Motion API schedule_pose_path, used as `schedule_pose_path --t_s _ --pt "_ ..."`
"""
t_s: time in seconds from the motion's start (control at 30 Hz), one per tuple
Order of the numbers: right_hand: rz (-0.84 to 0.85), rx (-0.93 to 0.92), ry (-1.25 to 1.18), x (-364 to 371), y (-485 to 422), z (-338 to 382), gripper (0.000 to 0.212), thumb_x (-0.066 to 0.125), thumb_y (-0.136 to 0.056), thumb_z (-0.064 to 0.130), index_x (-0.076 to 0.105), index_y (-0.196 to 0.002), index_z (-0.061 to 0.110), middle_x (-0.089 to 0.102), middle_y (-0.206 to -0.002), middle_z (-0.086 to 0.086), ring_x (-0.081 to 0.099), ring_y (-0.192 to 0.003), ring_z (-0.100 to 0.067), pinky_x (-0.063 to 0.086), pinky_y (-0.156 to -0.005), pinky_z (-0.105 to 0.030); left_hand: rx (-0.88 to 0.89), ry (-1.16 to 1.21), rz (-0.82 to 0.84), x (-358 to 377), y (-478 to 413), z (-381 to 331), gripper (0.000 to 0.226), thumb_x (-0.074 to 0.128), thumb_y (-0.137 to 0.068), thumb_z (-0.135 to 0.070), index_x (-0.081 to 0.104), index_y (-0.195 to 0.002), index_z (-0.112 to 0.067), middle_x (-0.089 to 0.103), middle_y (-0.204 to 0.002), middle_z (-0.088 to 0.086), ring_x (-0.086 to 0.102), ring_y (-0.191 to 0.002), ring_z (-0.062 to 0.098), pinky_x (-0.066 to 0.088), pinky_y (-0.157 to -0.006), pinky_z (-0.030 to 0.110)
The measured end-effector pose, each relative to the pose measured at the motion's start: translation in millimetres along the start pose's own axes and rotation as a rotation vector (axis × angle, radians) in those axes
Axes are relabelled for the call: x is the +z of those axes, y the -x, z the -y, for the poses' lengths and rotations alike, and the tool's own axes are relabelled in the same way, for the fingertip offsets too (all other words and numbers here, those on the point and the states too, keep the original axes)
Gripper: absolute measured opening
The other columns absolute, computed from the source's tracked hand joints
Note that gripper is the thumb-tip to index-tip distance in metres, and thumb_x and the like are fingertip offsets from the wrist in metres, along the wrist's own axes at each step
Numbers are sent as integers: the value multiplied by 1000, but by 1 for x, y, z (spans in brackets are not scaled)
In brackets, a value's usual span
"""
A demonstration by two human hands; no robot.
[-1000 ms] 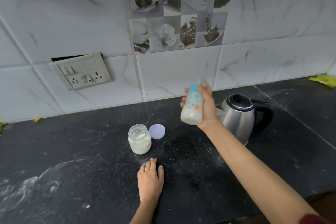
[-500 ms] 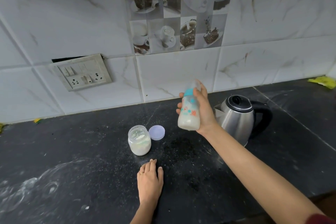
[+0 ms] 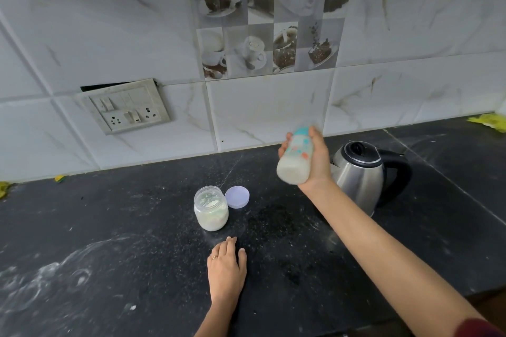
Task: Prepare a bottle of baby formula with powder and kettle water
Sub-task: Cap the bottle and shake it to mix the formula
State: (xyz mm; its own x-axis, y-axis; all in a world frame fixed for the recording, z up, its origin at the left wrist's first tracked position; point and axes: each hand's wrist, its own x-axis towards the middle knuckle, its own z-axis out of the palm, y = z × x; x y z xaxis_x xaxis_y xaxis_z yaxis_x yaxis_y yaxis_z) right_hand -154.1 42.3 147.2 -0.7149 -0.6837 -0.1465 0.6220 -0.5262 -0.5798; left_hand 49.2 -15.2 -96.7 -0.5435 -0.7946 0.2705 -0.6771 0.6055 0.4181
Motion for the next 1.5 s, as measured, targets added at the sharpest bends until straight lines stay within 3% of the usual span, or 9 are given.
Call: schedule_pose_path --t_s 0.1,0.23,0.4,0.53,0.7,0.97,1.1,1.23,1.5 --pt "88 -21 61 -3 10 -6 29 55 -95 31 50 -124 37 63 -84 -11 59 -59 -24 54 -57 -32 12 -3 -1 -1 -1 0 30 61 -86 -26 67 -111 -11 69 -111 2 62 -102 26 51 -83 41" --pt "-52 -49 -89 7 -1 10 50 61 -91 33 42 -137 27 57 -87 -11 60 -57 -23 55 -57 -32 -1 4 10 -1 0 -2 32 70 -82 -22 67 -111 -10 69 -110 3 62 -102 26 51 -83 41" --pt "60 -4 58 -7 10 -5 28 54 -97 31 48 -124 35 62 -83 -11 59 -57 -23 54 -55 -32 -2 -3 14 -2 -1 -1 31 64 -85 -25 67 -113 -10 68 -112 3 61 -104 26 50 -85 41" --pt "-61 -41 -27 3 2 10 60 62 -90 35 38 -144 23 58 -87 -11 61 -58 -23 55 -56 -32 -2 -4 15 -4 -1 -3 38 49 -86 -32 68 -111 -10 69 -110 4 62 -102 26 51 -84 41" --pt "76 -14 81 -4 12 -2 28 55 -96 31 47 -122 35 62 -82 -10 59 -59 -23 54 -56 -31 2 -8 12 -6 -1 -3 38 48 -88 -33 67 -111 -10 69 -110 4 62 -102 27 51 -82 41" --pt "72 -15 69 0 14 -1 29 54 -96 31 47 -124 31 61 -83 -11 58 -57 -23 54 -55 -31 6 -4 -10 -8 1 -4 49 35 -86 -38 68 -108 -9 70 -106 4 63 -97 27 52 -78 40" --pt "-47 -31 -11 12 6 10 61 62 -90 35 37 -144 21 57 -88 -10 61 -58 -23 55 -57 -32 -2 5 10 -9 1 -6 49 36 -86 -37 69 -108 -9 70 -106 4 63 -98 27 52 -78 40" --pt "37 -10 44 -2 16 -4 31 56 -96 32 46 -125 30 61 -81 -10 58 -57 -23 54 -55 -31 -22 5 9 -9 1 -5 44 43 -86 -35 68 -109 -9 70 -108 4 62 -100 27 52 -80 42" --pt "25 -16 -12 3 12 2 35 59 -93 35 45 -124 26 61 -82 -10 59 -58 -22 55 -56 -32 -20 11 15 -10 1 -5 47 38 -86 -37 69 -108 -9 70 -107 3 63 -99 26 51 -80 40"
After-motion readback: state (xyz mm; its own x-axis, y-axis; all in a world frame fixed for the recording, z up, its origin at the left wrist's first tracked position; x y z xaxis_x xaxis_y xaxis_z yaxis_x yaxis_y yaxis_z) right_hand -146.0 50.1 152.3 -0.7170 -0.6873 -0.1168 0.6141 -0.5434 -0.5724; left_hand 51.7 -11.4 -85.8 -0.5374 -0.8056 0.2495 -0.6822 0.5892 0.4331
